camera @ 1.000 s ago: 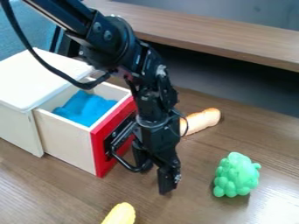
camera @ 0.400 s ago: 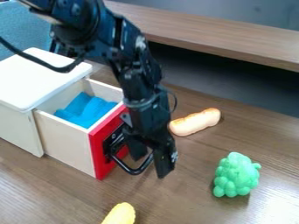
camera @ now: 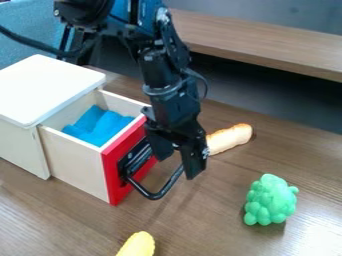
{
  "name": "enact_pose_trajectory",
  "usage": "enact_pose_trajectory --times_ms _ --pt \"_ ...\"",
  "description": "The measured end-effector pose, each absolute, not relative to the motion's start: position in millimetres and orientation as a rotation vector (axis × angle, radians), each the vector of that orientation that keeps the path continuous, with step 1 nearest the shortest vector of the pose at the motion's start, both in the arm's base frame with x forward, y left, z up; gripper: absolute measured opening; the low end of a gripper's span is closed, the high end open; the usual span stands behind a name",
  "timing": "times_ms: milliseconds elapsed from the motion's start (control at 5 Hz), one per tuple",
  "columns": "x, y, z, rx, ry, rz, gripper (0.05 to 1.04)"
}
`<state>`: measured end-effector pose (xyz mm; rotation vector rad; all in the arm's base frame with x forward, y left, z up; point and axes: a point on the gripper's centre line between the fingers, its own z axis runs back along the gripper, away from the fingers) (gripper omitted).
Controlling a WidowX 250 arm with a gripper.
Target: Opened the drawer
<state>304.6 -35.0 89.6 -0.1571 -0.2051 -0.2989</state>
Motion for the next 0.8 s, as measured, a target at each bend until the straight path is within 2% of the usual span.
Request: enact_pose_trajectory --times_ms 400,800 --pt "311 -46 109 -0.201 -0.199 -0.314 0.999" --pt "311 -54 112 -0.238 -0.203 -0.336 0.999"
